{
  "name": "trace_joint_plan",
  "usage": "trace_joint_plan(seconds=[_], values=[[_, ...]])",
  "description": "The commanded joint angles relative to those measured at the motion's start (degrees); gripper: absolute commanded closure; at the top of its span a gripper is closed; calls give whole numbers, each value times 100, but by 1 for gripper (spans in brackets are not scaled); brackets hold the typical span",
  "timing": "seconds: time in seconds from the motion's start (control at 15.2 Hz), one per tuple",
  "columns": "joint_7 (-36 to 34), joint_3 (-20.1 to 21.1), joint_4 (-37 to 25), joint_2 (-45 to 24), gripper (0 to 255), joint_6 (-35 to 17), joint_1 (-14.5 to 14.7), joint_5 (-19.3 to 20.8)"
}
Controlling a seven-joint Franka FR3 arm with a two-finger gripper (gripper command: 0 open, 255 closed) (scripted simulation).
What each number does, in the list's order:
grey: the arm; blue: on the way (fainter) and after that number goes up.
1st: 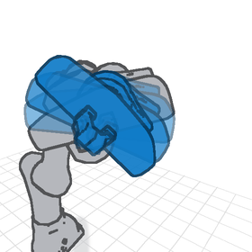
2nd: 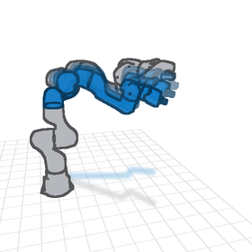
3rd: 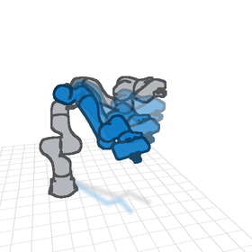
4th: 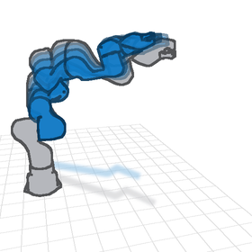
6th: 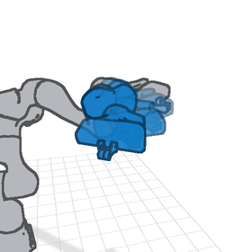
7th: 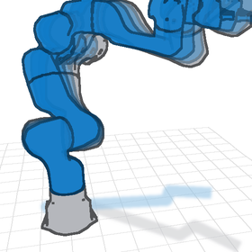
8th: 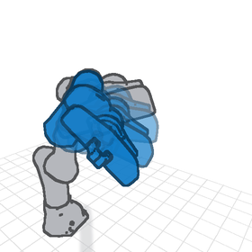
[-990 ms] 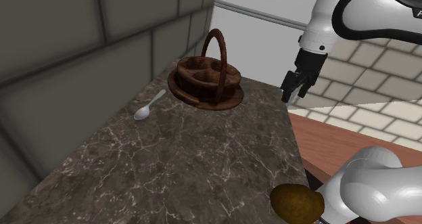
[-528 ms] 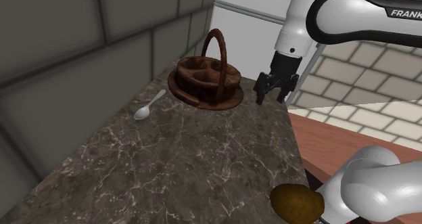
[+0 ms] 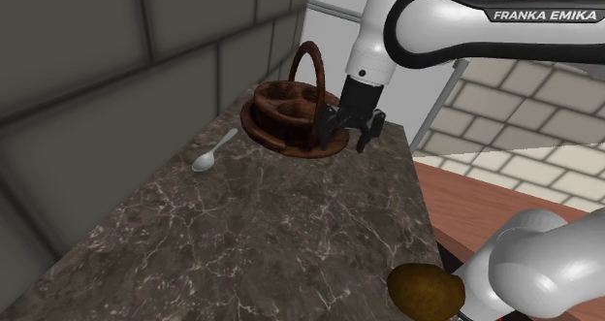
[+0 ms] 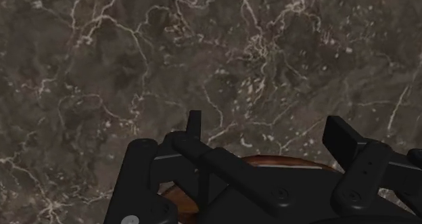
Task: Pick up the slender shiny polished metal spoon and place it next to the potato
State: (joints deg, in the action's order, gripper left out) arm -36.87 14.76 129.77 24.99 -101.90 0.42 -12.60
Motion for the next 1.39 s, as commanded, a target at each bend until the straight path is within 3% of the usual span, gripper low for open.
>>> trace_joint_plan(seconds=[0.0, 0.33, 0.73, 1.32], values=[[-411, 186, -242, -334, 0, -186, 1, -76], [-1364, 571, -945, -1278, 0, -645, -18, -55], [-2541, 878, -2035, -2527, 0, -1039, 46, 280], [-4091, 869, -4172, -4461, 0, -1116, 506, 1040]])
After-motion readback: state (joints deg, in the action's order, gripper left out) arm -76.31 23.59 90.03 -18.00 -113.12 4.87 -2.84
